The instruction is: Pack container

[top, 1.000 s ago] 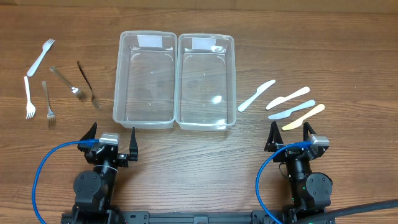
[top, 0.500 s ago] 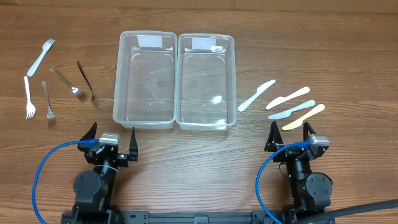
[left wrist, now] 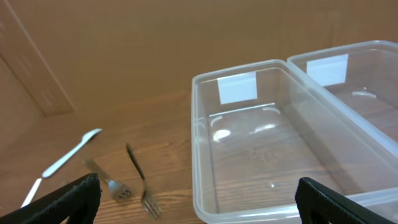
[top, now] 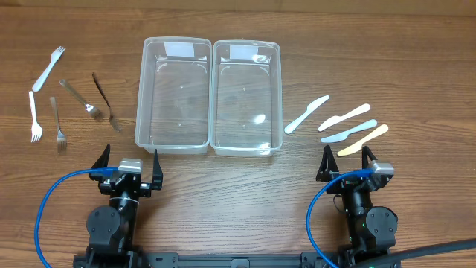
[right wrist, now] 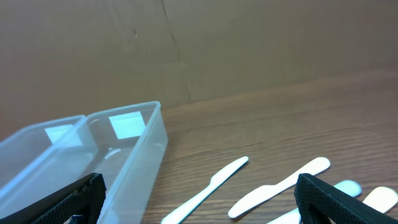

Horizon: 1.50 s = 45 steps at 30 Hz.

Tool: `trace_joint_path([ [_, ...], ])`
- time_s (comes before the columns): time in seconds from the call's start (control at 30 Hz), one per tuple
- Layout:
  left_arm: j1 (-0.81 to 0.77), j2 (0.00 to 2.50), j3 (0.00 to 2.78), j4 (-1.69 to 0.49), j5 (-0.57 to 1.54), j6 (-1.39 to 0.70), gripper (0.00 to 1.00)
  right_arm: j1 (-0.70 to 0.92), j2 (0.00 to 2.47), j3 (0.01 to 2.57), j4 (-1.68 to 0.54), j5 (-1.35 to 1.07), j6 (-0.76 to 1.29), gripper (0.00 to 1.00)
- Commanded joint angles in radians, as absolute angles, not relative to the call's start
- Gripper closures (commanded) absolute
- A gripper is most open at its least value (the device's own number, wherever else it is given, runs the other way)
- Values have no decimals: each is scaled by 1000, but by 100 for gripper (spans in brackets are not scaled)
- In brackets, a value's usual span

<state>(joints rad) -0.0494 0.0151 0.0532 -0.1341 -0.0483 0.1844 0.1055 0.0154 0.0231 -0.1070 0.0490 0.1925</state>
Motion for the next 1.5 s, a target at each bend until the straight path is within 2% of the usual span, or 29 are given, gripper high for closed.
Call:
trace_joint_path([
  [0.0,-39,5,52,-101,-77,127,0,101,17,42,-109,43,290,0],
  [0.13,-39,5,97,-120,-78,-79,0,101,49,183,-167,144,289,0],
  [0.23,-39,33,197,-207,-79,-101,0,101,162,381,-307,286,273,0],
  [0.33,-39,120,330,-316,-89,-89,0,101,338,607,-470,325,255,0],
  [0.5,-39,377,593,-528,-99,-91,0,100,662,1008,-797,325,270,0],
  [0.6,-39,520,719,-648,-102,-96,0,94,818,1217,-1020,319,410,0],
  [0.77,-39,673,856,-757,-84,-101,0,90,947,1432,-1206,201,442,0],
  [0.87,-39,720,890,-769,-84,-101,0,79,969,1485,-1245,237,482,0],
  [0.97,-39,731,894,-766,-84,-102,0,-26,999,1490,-1363,303,749,0],
  [1.03,-39,731,894,-763,-85,-102,0,-118,1040,1489,-1451,311,828,0],
  [1.23,-39,731,894,-745,-86,-102,0,-367,1254,1486,-1490,114,762,0],
  [1.47,-39,731,894,-722,-164,-101,0,-388,1467,1454,-1401,96,732,0],
])
